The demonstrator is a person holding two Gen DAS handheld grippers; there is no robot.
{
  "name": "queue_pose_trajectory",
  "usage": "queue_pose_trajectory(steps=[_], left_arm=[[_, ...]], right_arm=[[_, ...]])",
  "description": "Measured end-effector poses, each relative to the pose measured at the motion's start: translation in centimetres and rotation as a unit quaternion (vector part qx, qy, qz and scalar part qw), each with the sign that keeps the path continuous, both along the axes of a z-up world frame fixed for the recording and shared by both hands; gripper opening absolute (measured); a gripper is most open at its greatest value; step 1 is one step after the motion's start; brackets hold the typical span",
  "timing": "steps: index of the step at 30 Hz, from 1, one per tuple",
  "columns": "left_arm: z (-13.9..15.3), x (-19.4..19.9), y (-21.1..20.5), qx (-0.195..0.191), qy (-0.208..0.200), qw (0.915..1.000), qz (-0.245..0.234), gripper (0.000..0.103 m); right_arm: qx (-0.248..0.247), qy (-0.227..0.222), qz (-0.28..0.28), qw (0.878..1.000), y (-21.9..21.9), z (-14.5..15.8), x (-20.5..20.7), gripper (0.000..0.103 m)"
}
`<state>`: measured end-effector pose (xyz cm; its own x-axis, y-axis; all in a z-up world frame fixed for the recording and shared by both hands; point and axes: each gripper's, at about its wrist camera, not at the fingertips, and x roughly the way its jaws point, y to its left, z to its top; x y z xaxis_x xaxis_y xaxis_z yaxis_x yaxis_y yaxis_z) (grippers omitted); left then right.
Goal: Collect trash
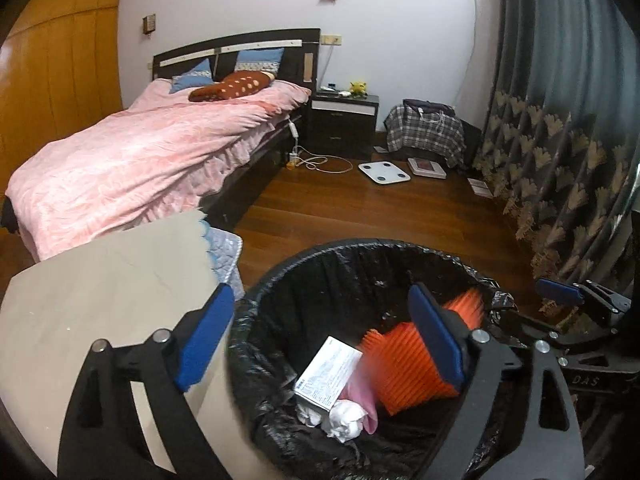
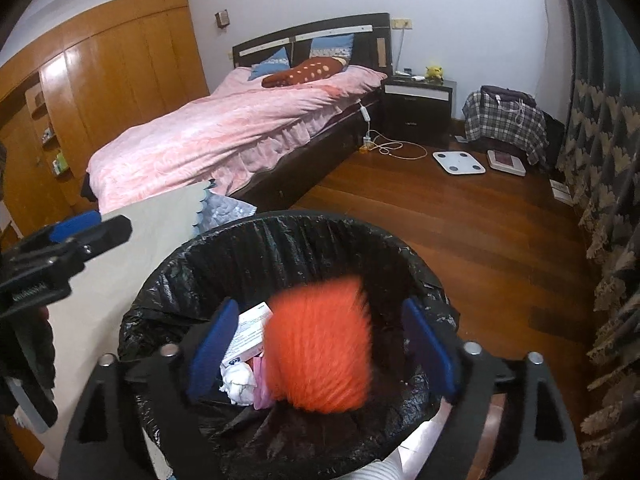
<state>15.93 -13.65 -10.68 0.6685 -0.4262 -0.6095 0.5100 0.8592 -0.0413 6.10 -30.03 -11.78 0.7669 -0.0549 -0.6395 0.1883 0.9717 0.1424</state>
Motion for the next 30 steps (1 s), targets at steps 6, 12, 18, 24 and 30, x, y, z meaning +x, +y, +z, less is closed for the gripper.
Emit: queue_pose_trajectory(steps=[6, 12, 18, 24, 30], left_arm=[[1.9, -1.1, 1.7, -0.002, -0.007, 0.9999, 0.011, 0.091], [3.6, -2.9, 3.4, -0.003, -0.020, 0.9994, 0.028, 0.094], [5.7, -4.9, 5.6, -0.011, -0.035, 0.9979, 0.054, 0.097], [8.0, -7.1, 7.4, -0.017, -0.053, 0.9963, 0.065, 0.097], [9.6, -9.1, 8.4, -0.020, -0.072, 0.9946, 0.072, 0.097]], right_arm=[[-0.003, -0.013, 0.009, 1.000, 0.8, 1.7, -0.2, 0.097], [-0.004, -0.029, 0.020, 0.999, 2.1, 4.2, -1.3, 0.097], [-0.003, -0.053, 0.046, 0.998, 4.0, 7.6, -2.6, 0.097], [-0.002, -0.075, 0.067, 0.995, 5.9, 10.3, -3.9, 0.097], [-0.005, -0.091, 0.082, 0.993, 7.6, 12.3, -5.0, 0.097]])
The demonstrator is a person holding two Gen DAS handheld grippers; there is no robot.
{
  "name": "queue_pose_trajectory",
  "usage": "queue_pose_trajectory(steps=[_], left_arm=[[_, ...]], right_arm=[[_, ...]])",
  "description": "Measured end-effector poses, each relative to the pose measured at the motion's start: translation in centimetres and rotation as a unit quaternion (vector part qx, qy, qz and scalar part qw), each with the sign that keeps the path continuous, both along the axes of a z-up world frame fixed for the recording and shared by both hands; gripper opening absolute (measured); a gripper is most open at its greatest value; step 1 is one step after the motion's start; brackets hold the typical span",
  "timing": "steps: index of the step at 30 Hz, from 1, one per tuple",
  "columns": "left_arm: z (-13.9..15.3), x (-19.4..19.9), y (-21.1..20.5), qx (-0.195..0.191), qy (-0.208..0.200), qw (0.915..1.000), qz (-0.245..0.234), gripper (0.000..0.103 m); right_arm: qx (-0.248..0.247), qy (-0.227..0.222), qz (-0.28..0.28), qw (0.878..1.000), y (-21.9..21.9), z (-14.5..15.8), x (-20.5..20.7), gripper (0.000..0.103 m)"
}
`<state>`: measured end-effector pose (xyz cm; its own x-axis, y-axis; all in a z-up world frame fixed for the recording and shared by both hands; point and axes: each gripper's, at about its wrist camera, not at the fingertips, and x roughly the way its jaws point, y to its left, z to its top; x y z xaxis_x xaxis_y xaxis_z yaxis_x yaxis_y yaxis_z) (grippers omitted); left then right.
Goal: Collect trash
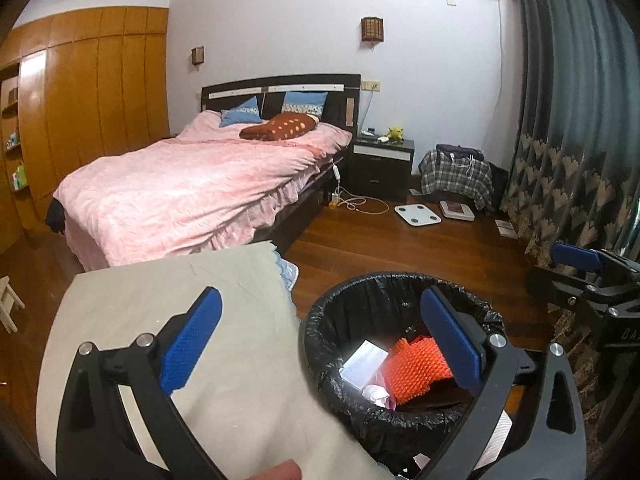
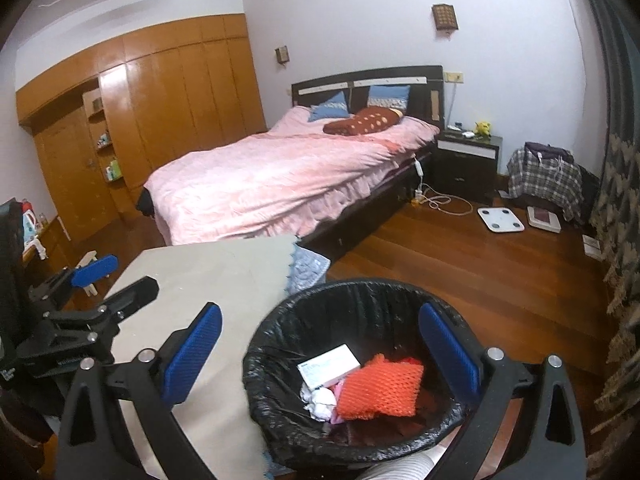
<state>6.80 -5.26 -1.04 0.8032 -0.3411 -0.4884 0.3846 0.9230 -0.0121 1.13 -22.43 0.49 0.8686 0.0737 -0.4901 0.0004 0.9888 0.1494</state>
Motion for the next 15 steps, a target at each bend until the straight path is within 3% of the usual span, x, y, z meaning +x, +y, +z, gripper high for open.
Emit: queue_pose_trajectory(steps=[15], left_arm=[[2.0, -2.6, 1.3, -0.014, -0.020, 0.9996, 0.012, 0.097]], right_arm=[[-0.011, -0.016, 0.015, 1.000, 2.0, 1.4, -1.2, 0.097]])
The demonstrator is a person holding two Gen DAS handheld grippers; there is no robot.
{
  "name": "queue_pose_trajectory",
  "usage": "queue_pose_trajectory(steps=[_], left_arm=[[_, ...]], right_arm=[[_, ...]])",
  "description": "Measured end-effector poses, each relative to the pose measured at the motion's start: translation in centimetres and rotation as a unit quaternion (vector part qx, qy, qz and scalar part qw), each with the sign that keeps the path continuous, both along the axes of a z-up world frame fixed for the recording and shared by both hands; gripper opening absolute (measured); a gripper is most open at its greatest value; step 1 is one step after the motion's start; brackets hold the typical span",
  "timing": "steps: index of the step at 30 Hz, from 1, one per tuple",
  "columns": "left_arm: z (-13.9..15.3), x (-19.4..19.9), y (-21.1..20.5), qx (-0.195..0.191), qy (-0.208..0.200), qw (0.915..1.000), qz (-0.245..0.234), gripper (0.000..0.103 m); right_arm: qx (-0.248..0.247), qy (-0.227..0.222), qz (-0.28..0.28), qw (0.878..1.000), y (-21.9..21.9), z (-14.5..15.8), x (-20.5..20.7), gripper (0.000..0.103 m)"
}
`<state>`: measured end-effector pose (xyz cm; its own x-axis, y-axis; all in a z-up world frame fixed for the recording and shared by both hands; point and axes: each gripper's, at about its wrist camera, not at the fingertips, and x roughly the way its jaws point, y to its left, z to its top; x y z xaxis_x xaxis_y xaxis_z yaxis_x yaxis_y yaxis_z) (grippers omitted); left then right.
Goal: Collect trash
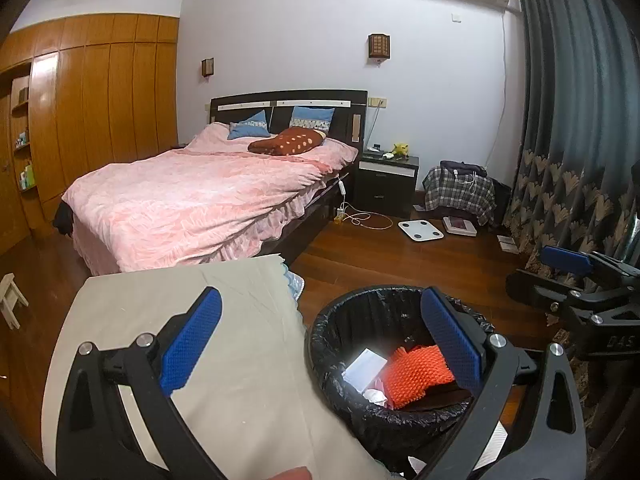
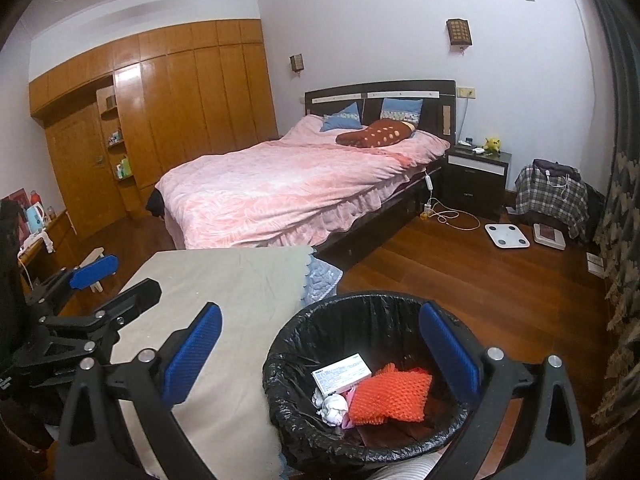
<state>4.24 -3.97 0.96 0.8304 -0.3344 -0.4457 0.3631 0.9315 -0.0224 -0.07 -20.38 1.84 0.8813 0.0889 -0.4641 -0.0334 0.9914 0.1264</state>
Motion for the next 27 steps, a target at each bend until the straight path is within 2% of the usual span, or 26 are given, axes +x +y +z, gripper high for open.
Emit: queue_pose_trajectory(steps=[27], left_arm=[[0.34, -0.54, 0.37, 0.002, -0.007, 1.0000, 0.004, 0.097]], right_arm=[[-0.001, -0.003, 0.005, 1.000, 0.35, 0.14, 0.12, 0.097]])
